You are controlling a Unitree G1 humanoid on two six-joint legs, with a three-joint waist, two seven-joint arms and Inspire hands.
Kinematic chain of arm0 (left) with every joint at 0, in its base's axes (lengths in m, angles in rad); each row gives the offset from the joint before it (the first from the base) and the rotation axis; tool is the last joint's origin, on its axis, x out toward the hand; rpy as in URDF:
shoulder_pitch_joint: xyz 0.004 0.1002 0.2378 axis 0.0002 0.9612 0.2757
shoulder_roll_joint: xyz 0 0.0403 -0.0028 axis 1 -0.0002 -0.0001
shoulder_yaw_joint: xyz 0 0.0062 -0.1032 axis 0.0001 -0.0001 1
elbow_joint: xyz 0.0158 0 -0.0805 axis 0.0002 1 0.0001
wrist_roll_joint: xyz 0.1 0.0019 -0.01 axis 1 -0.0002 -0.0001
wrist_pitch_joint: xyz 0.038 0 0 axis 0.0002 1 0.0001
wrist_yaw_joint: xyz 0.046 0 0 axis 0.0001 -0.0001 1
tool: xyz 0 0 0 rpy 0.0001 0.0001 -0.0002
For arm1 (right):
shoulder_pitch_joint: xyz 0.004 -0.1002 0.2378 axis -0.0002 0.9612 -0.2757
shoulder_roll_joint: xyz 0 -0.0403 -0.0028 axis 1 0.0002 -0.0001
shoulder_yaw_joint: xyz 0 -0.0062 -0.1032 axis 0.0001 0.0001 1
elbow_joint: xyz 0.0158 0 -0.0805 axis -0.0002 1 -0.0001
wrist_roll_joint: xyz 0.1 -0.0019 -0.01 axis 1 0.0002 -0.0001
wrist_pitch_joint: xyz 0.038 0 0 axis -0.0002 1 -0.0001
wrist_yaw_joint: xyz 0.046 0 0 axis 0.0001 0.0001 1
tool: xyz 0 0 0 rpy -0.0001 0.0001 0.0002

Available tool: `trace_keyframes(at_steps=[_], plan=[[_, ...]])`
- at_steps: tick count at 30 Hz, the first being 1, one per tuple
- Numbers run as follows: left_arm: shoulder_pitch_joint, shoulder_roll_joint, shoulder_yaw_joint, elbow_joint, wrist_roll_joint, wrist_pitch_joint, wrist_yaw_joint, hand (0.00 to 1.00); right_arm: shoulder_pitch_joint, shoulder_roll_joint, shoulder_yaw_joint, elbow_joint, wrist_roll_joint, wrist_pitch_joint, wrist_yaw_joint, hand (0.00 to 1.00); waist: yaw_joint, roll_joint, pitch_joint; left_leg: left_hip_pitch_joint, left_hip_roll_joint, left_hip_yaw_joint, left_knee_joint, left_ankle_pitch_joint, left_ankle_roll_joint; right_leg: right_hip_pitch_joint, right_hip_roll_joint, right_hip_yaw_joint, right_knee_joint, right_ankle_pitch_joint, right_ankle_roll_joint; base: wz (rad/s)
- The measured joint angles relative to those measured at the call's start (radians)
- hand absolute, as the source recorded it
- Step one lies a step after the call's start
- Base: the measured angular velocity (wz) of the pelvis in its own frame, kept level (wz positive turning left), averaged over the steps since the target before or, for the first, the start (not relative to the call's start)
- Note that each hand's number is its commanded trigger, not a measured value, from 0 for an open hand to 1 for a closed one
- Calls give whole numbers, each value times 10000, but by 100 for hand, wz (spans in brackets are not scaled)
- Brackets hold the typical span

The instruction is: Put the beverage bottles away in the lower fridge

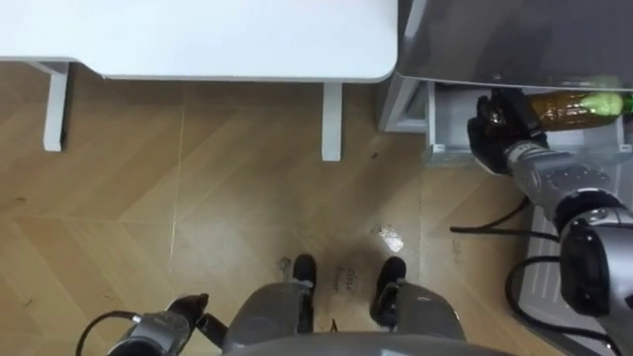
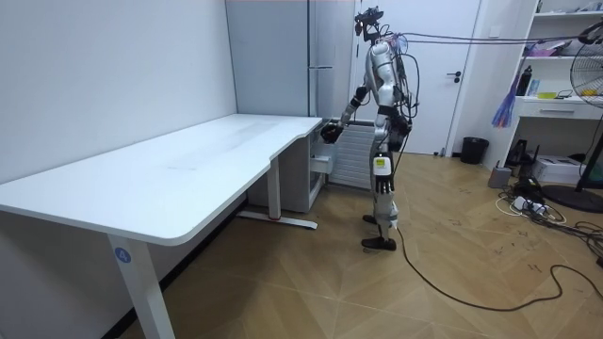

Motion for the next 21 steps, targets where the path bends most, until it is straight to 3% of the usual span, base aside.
trace_keyframes(at_steps=[5, 8, 21], plan=[[-11, 39, -15, 14, -171, -80, 135, 0, -116, -43, 23, -1, -50, -2, -112, 100, -3, -174, 14, -381, -29, -44, 284, 36, 60, -230, -187, -281, 155, 6, -10, 10], [-12, 43, -11, 25, -307, -81, 361, 0, -155, -47, 193, 0, -115, 42, -138, 0, 21, -173, 13, -474, -56, -46, 456, 36, 60, -270, -246, -305, 265, 7, -11, 4], [-14, 77, 79, 26, -349, -51, 847, 0, -281, -94, 395, 32, -328, 441, -277, 0, 287, -187, 2, -640, -200, 8, 566, 118, 179, -479, -393, -254, 483, -4, 1, 1]])
